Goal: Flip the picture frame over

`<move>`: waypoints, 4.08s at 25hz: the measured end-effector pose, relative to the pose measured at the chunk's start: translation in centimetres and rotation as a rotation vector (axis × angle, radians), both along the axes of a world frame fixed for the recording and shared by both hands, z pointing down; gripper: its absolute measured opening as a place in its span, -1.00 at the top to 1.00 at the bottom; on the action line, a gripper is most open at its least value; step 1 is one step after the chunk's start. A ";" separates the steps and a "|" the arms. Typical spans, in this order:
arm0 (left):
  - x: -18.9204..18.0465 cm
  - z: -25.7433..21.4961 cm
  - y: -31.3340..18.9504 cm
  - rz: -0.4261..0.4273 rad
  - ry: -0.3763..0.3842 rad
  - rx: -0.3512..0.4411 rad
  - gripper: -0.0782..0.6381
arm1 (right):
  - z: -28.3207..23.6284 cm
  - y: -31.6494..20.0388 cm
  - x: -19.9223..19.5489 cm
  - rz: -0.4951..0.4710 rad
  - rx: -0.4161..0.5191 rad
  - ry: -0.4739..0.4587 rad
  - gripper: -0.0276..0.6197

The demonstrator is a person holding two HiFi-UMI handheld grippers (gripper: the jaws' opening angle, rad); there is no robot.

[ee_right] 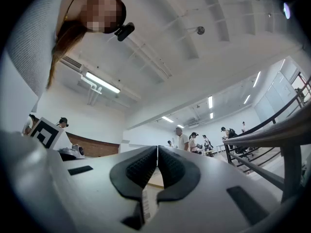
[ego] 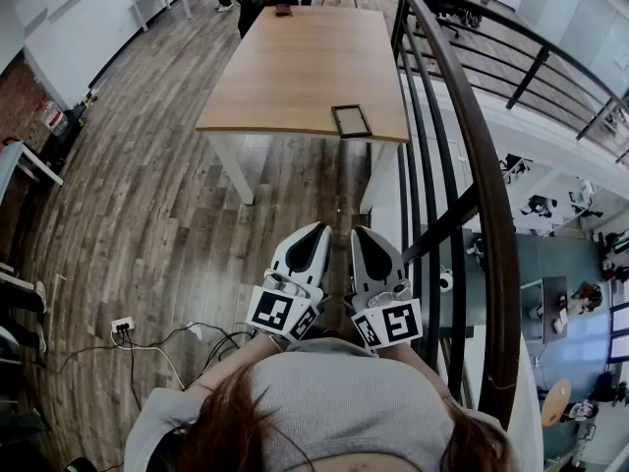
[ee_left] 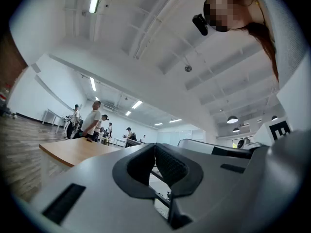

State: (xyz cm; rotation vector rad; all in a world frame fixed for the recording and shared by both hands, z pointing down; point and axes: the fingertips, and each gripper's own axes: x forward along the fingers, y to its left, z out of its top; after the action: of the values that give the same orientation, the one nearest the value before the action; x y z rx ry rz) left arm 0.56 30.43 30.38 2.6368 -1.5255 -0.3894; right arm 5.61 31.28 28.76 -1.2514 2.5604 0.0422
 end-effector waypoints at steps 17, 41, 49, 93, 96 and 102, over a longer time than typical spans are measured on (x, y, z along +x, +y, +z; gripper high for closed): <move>-0.2 2.4 -3.9 -0.072 0.021 -0.016 0.76 | 1.8 -4.1 0.5 -0.048 0.000 0.019 0.86; -7.6 1.0 -37.7 0.037 -0.009 0.014 0.76 | 0.4 -37.2 -7.8 0.050 0.029 0.013 0.86; -8.0 2.2 -42.4 0.075 -0.002 -0.027 0.76 | 1.0 -41.7 -8.3 0.091 -0.010 0.013 0.86; -3.7 12.9 -42.8 0.109 -0.120 -0.251 0.76 | 28.2 -48.2 0.9 0.108 -0.945 -0.957 0.47; -4.0 12.6 -42.7 0.112 -0.122 -0.251 0.76 | 27.7 -48.2 0.2 0.093 -0.966 -0.987 0.47; -3.9 12.7 -42.6 0.112 -0.119 -0.256 0.76 | 28.9 -48.3 -0.3 0.127 -1.028 -0.962 0.42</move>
State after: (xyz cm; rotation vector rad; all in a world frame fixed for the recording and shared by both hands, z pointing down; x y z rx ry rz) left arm -3.37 -12.19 43.07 2.5654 -1.3460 -0.0267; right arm 5.34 -16.98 57.63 -1.2153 1.5773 -1.5745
